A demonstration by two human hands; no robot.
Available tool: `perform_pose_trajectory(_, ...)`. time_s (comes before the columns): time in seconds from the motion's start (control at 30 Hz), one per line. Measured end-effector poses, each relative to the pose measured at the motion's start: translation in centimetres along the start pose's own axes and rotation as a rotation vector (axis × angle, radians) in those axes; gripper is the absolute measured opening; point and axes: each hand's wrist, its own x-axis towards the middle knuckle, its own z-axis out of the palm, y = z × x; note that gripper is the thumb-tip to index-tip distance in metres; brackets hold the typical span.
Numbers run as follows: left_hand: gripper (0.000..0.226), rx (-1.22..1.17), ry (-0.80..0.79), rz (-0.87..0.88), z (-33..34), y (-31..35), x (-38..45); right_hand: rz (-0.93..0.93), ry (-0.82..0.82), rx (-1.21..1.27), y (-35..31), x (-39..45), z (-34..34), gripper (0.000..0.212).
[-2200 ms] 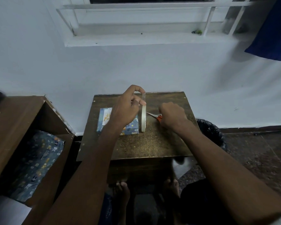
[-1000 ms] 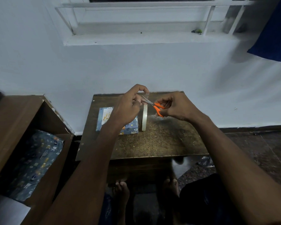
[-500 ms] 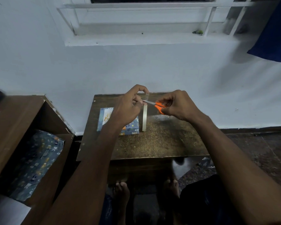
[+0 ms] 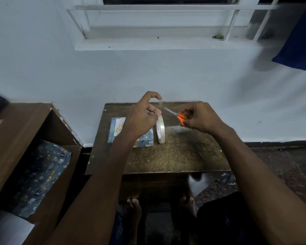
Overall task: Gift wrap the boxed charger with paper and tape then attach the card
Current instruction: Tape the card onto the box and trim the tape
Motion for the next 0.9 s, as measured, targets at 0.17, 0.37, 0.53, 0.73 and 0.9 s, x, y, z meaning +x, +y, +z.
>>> perform_pose_trajectory(0.17,0.052,-0.027,-0.019,-0.005,0.3,0.1,0.0,0.075,-0.147,-0.276,0.5,0.6,2.4,0.011)
perform_pose_trajectory(0.37,0.05,-0.021,0.001,0.038,0.7,0.1,-0.1,0.05,-0.186,-0.416,-0.4,1.0,3.3,0.02)
perform_pose_trajectory(0.53,0.053,-0.053,-0.033,0.044,0.7,0.3,-0.1,0.036,-0.016,-0.218,-1.7,0.4,2.8,0.049)
perform_pose_trajectory(0.73,0.054,-0.065,-0.021,0.047,0.8,0.4,-0.2,-0.214,-0.114,0.198,-3.3,-0.6,2.5,0.017)
perform_pose_trajectory(0.9,0.054,-0.066,0.159,0.089,1.3,0.8,0.1,-0.152,-0.058,0.3,-3.1,-0.3,3.0,0.007)
